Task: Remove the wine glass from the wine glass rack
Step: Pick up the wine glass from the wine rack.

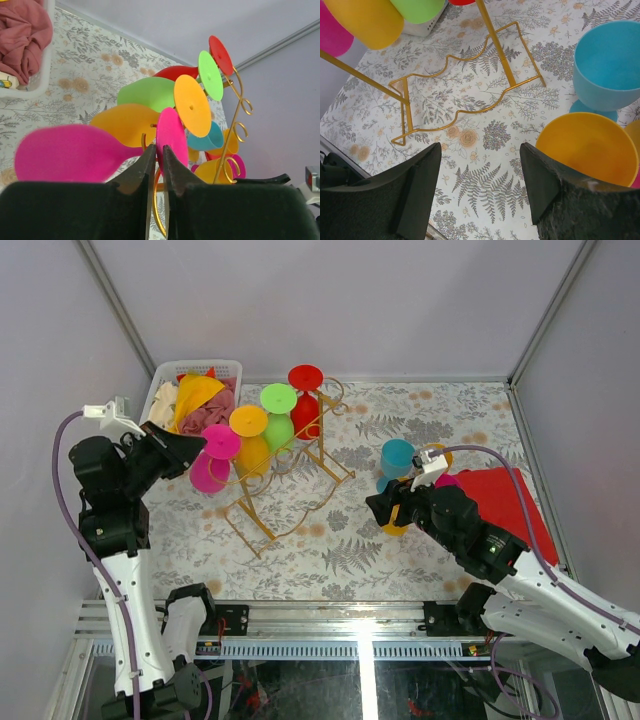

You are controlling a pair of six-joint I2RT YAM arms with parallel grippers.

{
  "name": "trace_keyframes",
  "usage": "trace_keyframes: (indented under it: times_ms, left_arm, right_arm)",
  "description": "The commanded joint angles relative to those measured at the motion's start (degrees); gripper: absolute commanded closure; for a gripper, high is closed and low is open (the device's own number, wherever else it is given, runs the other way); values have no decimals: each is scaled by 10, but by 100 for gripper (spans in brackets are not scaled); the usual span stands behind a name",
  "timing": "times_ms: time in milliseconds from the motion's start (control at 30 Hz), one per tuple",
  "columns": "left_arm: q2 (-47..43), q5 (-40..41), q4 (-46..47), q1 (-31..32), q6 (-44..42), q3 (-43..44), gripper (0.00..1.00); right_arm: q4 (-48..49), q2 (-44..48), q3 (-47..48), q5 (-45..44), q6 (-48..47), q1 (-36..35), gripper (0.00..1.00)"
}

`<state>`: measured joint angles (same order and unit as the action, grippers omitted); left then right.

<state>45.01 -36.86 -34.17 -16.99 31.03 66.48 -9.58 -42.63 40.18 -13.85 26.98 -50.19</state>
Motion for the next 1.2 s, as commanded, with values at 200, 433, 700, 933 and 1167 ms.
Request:
trace_keyframes:
  times_ms: [200, 433, 700, 933, 1167]
  left_arm:
    - [-10, -2, 98, -4, 90, -30, 100]
    - [-16, 5, 115, -5, 132, -30, 100]
    - [-25, 19, 117, -5, 152, -33, 100]
    - [-23, 37, 124, -4, 160, -28, 100]
    - [-30, 66, 114, -5, 149, -12, 100]
  right_arm:
    - [22, -4, 6, 0, -6, 3, 29]
    - [20, 0, 3, -8, -9, 3, 29]
    - [20, 1, 2, -12, -12, 3, 29]
    - [18, 2, 2, -15, -14, 3, 28]
    - [19, 4, 2, -19, -16, 3, 28]
